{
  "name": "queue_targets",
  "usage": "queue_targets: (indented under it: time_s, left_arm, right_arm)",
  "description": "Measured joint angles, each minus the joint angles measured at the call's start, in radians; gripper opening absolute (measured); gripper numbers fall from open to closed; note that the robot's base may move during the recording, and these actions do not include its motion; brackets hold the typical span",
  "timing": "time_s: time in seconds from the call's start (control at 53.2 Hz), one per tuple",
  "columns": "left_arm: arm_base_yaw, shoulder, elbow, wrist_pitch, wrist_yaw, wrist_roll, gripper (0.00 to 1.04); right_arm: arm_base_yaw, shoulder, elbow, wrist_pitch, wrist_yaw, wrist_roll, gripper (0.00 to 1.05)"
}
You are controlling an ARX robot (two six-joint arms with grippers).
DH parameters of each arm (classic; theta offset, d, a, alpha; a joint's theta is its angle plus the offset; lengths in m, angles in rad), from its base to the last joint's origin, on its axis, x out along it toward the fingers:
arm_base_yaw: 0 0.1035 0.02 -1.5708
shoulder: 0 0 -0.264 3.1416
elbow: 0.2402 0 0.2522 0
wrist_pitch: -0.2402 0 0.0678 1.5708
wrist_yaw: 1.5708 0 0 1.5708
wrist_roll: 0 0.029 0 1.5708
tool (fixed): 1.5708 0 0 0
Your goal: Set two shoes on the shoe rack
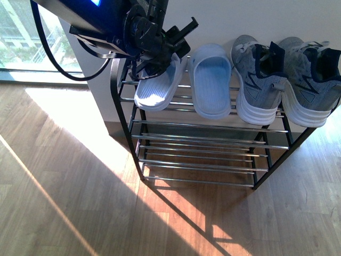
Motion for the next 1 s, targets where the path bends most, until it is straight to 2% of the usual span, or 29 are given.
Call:
queue_targets:
  time_s: [0.131,0.244,0.432,0.582,0.714,0.92,0.995]
  left_arm:
    - [-0.003,-0.043,-0.082,0.045,-0.031,0.015,0.51]
    - [-0.013,-0.134,-0.205,0.103,-0.101,0.079,0.67]
    - [-0.038,-0.43,-0.517,0.267,-0.241,0.255,0.97]
    - [-0.028,-0.701,-0.828,0.392,-0.368,0.387,0.95]
    - [0.001,-0.993,-1.135,0.42,-0.48,0.488,0.95]
    - [0.043,-1.455,-1.454,0.289,-0.573,0.556,0.95]
    - [0.076,-1.685,-1.556,0.177,-0.56,0.58,0.95]
  right_arm:
    - [0.0,0.0,0.0,0.0,0.0,0.0,0.96]
    - [0.0,0.0,0.0,0.0,0.0,0.0,0.96]
    - [0.0,0.0,0.0,0.0,0.0,0.0,0.96]
    - [0.0,0.0,0.0,0.0,0.0,0.0,0.96]
    - [0.0,0.0,0.0,0.0,0.0,0.0,0.96]
    - [0.0,0.0,0.0,0.0,0.0,0.0,0.96]
    - [0.0,0.0,0.0,0.0,0.0,0.0,0.96]
